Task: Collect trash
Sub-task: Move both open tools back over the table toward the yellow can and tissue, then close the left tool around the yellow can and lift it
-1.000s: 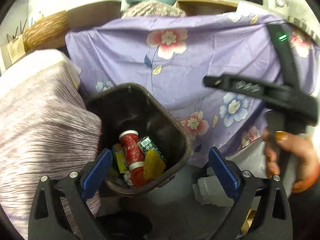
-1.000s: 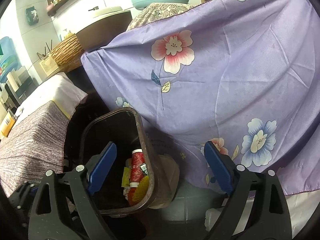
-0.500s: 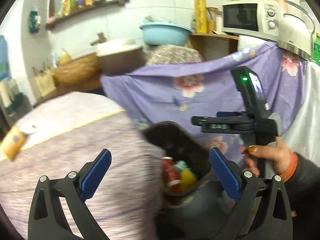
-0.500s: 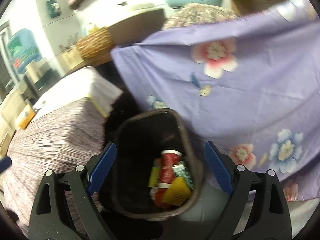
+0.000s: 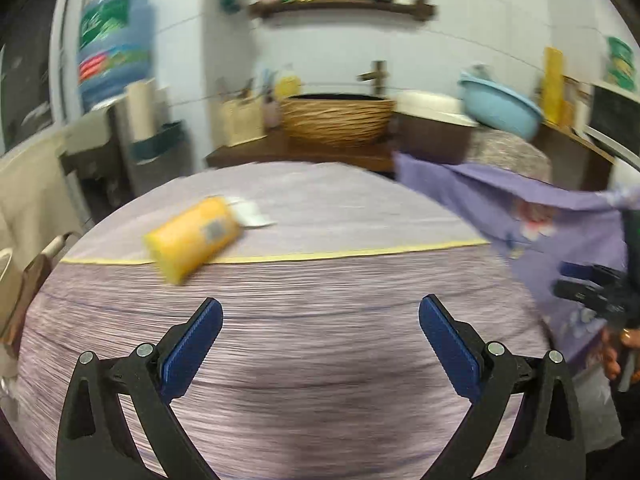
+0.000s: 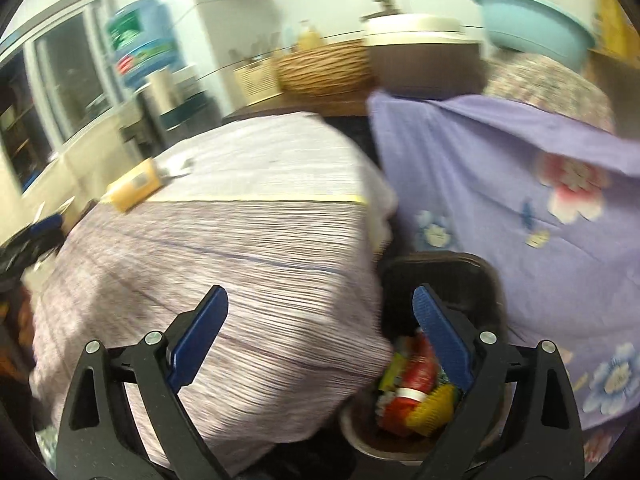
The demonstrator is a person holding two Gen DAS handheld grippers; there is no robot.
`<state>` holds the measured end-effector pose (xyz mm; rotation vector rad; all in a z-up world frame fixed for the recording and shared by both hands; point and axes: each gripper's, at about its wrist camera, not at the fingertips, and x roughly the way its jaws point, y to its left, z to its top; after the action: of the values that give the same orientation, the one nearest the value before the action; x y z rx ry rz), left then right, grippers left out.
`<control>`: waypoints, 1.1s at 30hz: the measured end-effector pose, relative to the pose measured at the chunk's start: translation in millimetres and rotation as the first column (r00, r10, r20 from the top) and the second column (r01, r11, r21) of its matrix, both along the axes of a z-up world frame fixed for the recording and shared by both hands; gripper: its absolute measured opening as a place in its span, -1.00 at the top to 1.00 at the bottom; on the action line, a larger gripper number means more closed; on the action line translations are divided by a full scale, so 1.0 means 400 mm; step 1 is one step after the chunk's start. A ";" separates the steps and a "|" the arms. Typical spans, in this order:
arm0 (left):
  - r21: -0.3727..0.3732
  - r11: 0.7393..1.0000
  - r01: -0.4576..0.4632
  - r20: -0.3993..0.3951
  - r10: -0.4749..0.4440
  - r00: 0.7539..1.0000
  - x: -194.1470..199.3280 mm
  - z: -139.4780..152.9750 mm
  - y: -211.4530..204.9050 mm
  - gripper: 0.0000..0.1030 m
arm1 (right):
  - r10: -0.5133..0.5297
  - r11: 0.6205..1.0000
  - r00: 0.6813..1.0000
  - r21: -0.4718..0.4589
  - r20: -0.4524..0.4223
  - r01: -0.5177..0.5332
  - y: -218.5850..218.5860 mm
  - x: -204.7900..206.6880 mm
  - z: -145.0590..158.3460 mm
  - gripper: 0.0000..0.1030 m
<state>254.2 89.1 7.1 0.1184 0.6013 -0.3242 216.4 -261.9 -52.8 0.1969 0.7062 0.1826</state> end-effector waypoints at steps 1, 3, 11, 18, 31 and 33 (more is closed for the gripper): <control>0.015 1.000 -0.019 -0.007 0.019 1.000 0.023 0.003 0.029 -0.89 | 0.018 1.000 1.000 0.000 -0.002 -0.018 0.020 0.007 0.005 -0.80; 0.073 0.996 -0.043 -0.045 0.046 0.998 0.089 0.008 0.088 -0.89 | 0.055 0.998 0.998 0.000 -0.008 -0.055 0.062 0.021 0.014 -0.80; 0.211 0.977 0.037 -0.236 0.014 0.972 0.333 0.015 0.165 -0.89 | 0.139 0.990 0.990 -0.034 -0.035 -0.140 0.178 0.043 0.005 -0.83; 0.368 0.908 0.203 -0.375 -0.055 0.925 0.487 -0.074 0.058 -0.89 | 0.142 0.989 0.988 -0.024 -0.059 -0.143 0.207 0.058 -0.004 -0.83; 0.448 0.853 0.268 -0.463 -0.035 0.886 0.645 -0.164 0.055 -0.43 | 0.167 0.985 0.981 -0.020 -0.096 -0.169 0.235 0.121 -0.031 -0.83; 0.447 0.853 0.269 -0.458 -0.040 0.888 0.643 -0.163 0.060 -0.37 | 0.181 0.983 0.978 -0.018 -0.099 -0.183 0.246 0.138 -0.029 -0.84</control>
<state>511.3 113.0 -58.3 0.6169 1.1229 -0.3517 271.6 -163.7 -64.5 0.1153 0.8237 0.3401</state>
